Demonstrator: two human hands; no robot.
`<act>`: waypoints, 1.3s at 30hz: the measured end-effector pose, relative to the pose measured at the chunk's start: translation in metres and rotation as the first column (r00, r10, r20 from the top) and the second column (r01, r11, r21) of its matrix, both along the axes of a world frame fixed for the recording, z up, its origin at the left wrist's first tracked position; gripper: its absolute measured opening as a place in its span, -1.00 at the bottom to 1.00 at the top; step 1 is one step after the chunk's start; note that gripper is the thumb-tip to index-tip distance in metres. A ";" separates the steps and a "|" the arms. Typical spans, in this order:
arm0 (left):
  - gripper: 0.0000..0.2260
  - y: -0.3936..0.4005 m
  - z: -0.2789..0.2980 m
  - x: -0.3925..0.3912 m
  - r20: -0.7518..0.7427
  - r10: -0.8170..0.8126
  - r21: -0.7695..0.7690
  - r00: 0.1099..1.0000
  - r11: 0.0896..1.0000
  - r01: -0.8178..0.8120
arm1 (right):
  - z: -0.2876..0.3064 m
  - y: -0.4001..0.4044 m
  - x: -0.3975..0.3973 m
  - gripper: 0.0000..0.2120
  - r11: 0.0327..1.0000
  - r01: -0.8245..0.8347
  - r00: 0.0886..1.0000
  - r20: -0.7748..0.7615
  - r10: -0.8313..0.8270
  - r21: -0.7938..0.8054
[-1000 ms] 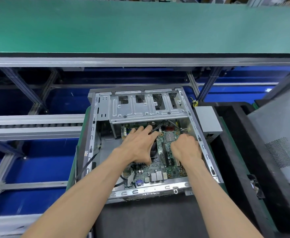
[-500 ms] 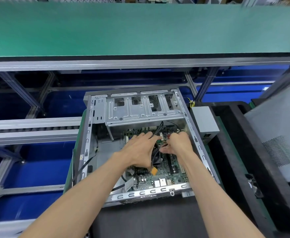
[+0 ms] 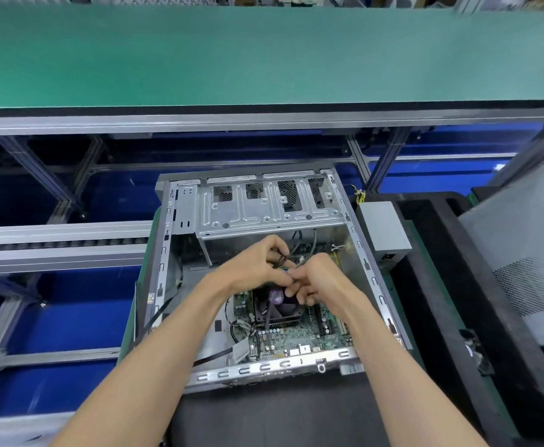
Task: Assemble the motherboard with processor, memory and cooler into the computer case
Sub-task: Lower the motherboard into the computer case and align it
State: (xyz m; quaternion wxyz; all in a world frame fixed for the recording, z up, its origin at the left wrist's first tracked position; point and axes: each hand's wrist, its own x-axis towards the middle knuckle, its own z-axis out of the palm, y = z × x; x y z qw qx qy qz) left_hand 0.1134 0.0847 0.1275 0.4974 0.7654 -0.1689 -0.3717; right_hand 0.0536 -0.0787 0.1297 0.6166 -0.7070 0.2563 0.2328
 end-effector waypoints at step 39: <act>-0.61 0.012 -0.024 0.015 -0.093 0.695 0.025 0.713 0.718 -0.696 | -0.015 0.023 0.004 -0.12 0.167 -0.416 0.457 -0.047 0.888 -0.894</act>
